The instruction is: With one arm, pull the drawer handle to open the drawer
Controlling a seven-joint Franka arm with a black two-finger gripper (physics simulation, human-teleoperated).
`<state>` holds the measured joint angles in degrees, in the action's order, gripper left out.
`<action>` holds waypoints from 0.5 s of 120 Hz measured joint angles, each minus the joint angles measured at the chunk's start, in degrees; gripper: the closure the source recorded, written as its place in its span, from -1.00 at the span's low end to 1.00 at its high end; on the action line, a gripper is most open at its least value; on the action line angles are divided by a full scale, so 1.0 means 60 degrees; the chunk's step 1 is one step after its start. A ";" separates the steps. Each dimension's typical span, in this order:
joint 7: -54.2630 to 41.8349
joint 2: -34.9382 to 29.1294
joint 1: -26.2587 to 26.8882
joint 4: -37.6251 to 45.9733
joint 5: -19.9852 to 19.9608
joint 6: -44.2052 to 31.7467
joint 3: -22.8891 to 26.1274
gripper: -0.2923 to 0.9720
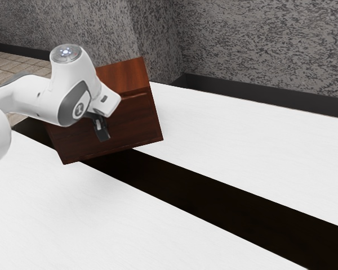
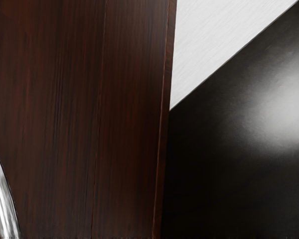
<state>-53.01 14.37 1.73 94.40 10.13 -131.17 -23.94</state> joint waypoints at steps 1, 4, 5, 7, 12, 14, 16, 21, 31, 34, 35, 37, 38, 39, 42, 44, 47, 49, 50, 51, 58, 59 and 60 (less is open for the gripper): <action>-0.0004 -0.0019 0.0003 0.0019 0.0002 0.0005 0.0000 -0.37; -0.0014 -0.0071 0.0004 0.0077 0.0008 0.0018 0.0004 -0.39; -0.0017 -0.0096 0.0005 0.0100 0.0009 0.0021 0.0004 -0.39; -0.0023 -0.0139 0.0007 0.0138 0.0010 0.0028 0.0005 -0.40; -0.0037 -0.0244 0.0009 0.0227 0.0011 0.0044 0.0005 -0.43; -0.0043 -0.0295 0.0017 0.0276 0.0014 0.0049 0.0006 -0.43; -0.0048 -0.0341 0.0029 0.0315 0.0018 0.0053 0.0008 -0.42; -0.0062 -0.0448 0.0056 0.0407 0.0022 0.0065 0.0012 -0.40; -0.0090 -0.0709 0.0131 0.0670 0.0036 0.0084 0.0018 -0.35; -0.0097 -0.0807 0.0160 0.0771 0.0041 0.0088 0.0020 -0.33; -0.0099 -0.0843 0.0171 0.0809 0.0044 0.0089 0.0021 -0.33; -0.0103 -0.0915 0.0195 0.0886 0.0059 0.0092 0.0022 -0.32; -0.0106 -0.0949 0.0206 0.0921 0.0069 0.0093 0.0023 -0.32; -0.0108 -0.0988 0.0219 0.0961 0.0081 0.0094 0.0023 -0.32; -0.0115 -0.1086 0.0253 0.1061 0.0111 0.0098 0.0024 -0.30; -0.0120 -0.1152 0.0275 0.1126 0.0127 0.0101 0.0025 -0.29; -0.0127 -0.1253 0.0305 0.1221 0.0159 0.0105 0.0029 -0.26; -0.0131 -0.1314 0.0313 0.1284 0.0190 0.0107 0.0045 -0.25; -0.0133 -0.1343 0.0311 0.1312 0.0205 0.0108 0.0059 -0.24; -0.0135 -0.1374 0.0311 0.1341 0.0219 0.0109 0.0070 -0.23; -0.0145 -0.1592 0.0336 0.1559 0.0301 0.0112 0.0123 -0.23; -0.0147 -0.1634 0.0342 0.1594 0.0309 0.0112 0.0130 -0.22; -0.0148 -0.1672 0.0349 0.1630 0.0318 0.0113 0.0135 -0.21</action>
<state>-53.90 4.33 3.83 104.18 12.04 -130.49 -23.13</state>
